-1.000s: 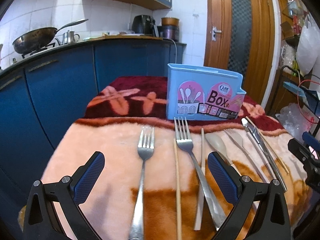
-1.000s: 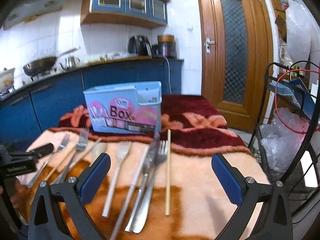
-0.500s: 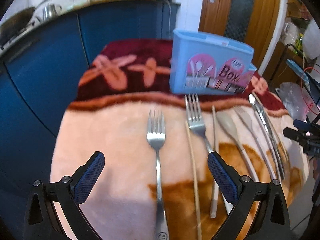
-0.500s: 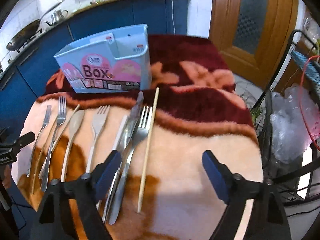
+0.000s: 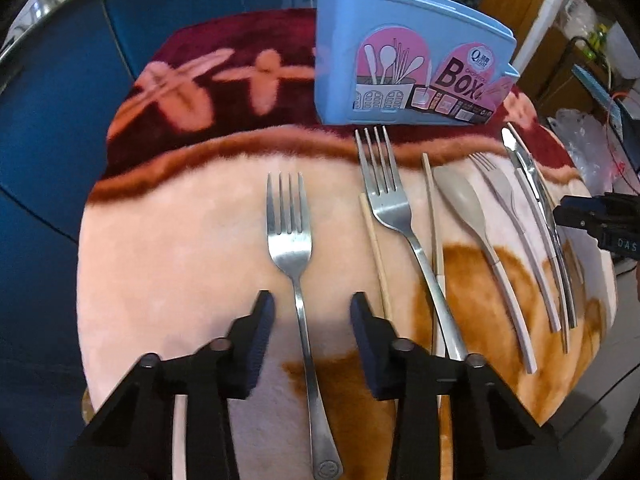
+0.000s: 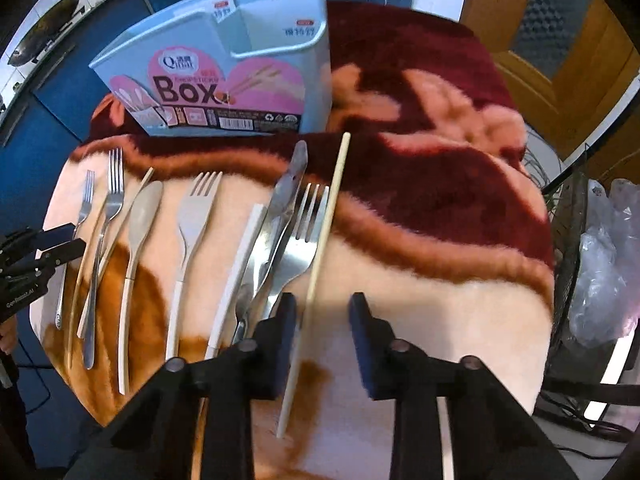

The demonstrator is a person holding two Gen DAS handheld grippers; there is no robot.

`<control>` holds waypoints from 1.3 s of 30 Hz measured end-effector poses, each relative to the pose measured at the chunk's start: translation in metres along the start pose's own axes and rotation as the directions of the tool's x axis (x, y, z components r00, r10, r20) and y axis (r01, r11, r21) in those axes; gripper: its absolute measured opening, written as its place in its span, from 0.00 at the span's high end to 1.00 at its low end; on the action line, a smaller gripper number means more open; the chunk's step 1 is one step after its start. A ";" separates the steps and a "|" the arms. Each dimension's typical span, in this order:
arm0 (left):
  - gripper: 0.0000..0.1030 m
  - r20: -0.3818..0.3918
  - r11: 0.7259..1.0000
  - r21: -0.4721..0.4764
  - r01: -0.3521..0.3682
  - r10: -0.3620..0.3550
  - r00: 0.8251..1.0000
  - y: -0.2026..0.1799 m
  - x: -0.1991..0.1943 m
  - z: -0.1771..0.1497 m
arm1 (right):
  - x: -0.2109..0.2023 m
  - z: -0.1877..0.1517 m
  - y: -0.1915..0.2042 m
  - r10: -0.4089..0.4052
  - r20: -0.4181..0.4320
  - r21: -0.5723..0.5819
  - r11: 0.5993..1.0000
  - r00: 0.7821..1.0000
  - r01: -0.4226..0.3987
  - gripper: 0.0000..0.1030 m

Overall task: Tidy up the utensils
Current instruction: 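Grasp a steel fork with the left tool while the right tool grasps a chopstick, then lift the fork and chopstick and carry both over the blue caddy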

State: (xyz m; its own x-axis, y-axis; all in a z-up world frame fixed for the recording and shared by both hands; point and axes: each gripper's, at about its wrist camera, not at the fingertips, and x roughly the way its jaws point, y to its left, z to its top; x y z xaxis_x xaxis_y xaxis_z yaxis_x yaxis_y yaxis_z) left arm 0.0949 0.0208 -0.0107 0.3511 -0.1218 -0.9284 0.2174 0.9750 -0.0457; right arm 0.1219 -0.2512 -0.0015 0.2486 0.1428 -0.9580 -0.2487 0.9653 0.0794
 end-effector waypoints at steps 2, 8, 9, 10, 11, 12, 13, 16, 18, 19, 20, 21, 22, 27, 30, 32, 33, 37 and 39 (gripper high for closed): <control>0.75 -0.025 1.000 0.005 0.022 -0.022 0.999 -0.001 0.002 0.003 | 0.002 0.005 0.002 -0.004 -0.024 -0.015 1.000 1.000 0.003 0.73; 0.79 -0.050 0.999 0.030 0.027 -0.026 0.998 -0.004 0.006 0.011 | 0.012 0.026 0.000 0.034 -0.079 0.017 0.999 0.996 -0.033 0.72; 0.81 -0.046 0.999 0.029 0.027 -0.026 0.999 -0.004 0.007 0.012 | 0.012 0.028 -0.001 0.037 -0.077 0.019 0.999 0.996 -0.036 0.73; 0.82 -0.041 0.999 0.027 0.028 -0.027 0.999 -0.003 0.007 0.011 | 0.012 0.030 -0.001 0.036 -0.069 0.020 0.999 0.997 -0.035 0.74; 0.85 -0.035 0.999 0.023 0.030 -0.029 0.999 -0.003 0.007 0.011 | 0.012 0.031 -0.001 0.036 -0.060 0.020 0.999 0.998 -0.035 0.75; 0.90 -0.026 0.999 0.013 0.039 -0.039 0.999 -0.001 0.006 0.010 | 0.011 0.031 -0.002 0.035 -0.047 0.020 0.999 0.998 -0.034 0.77; 0.93 -0.019 0.999 0.003 0.053 -0.053 0.998 0.001 0.005 0.010 | 0.010 0.030 -0.002 0.031 -0.029 0.021 0.999 0.999 -0.030 0.82; 0.97 0.012 0.993 -0.056 0.108 -0.107 0.994 0.009 0.002 0.004 | 0.005 0.024 -0.012 0.039 0.018 0.052 0.998 0.999 -0.040 0.94; 0.97 0.050 0.992 -0.063 0.114 -0.111 0.993 0.010 -0.004 -0.002 | 0.004 0.016 -0.014 0.053 0.043 0.078 0.995 0.998 -0.056 0.94; 0.97 0.076 0.992 -0.059 0.114 -0.109 0.991 0.009 -0.008 -0.005 | 0.001 0.007 -0.018 0.055 0.061 0.087 0.994 0.997 -0.060 0.94; 0.97 0.099 0.992 -0.055 0.114 -0.108 0.989 0.008 -0.013 -0.008 | -0.003 0.001 -0.021 0.055 0.081 0.095 0.993 0.995 -0.063 0.94; 0.97 0.128 0.992 -0.051 0.115 -0.108 0.986 0.008 -0.020 -0.011 | -0.007 -0.004 -0.023 0.055 0.103 0.100 0.993 0.993 -0.066 0.94; 0.97 0.147 0.992 -0.050 0.119 -0.111 0.983 0.009 -0.024 -0.012 | -0.012 -0.007 -0.023 0.056 0.124 0.105 0.992 0.991 -0.069 0.94; 0.97 0.278 0.992 -0.037 0.117 -0.102 0.955 0.006 -0.051 -0.015 | -0.040 -0.017 -0.019 0.056 0.243 0.111 0.990 0.969 -0.085 0.94; 0.97 0.358 0.994 -0.023 0.104 -0.089 0.930 0.003 -0.066 -0.011 | -0.053 -0.017 -0.006 0.069 0.340 0.088 0.991 0.938 -0.105 0.94; 0.97 0.401 0.995 -0.019 0.100 -0.084 0.912 0.000 -0.075 -0.008 | -0.065 -0.019 -0.001 0.081 0.415 0.073 0.990 0.906 -0.122 0.94; 0.97 0.429 0.995 -0.016 0.101 -0.084 0.900 -0.002 -0.080 -0.005 | -0.071 -0.020 0.000 0.083 0.449 0.068 0.990 0.890 -0.127 0.94; 0.97 0.512 0.994 -0.010 0.111 -0.090 0.854 -0.006 -0.099 0.006 | -0.088 -0.017 0.004 0.068 0.560 0.051 0.992 0.826 -0.116 0.94; 0.97 0.560 0.994 -0.003 0.105 -0.085 0.824 -0.009 -0.111 0.014 | -0.090 -0.012 0.012 0.062 0.598 0.050 0.992 0.799 -0.114 0.94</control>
State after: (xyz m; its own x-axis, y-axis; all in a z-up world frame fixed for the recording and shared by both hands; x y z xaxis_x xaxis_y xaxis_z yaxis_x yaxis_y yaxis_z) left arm 0.0666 0.0224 0.0977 0.7808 -0.2876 -0.5547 0.2501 0.9574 -0.1442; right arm 0.0850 -0.2547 0.0827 0.7428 0.3049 -0.5961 -0.2287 0.9523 0.2021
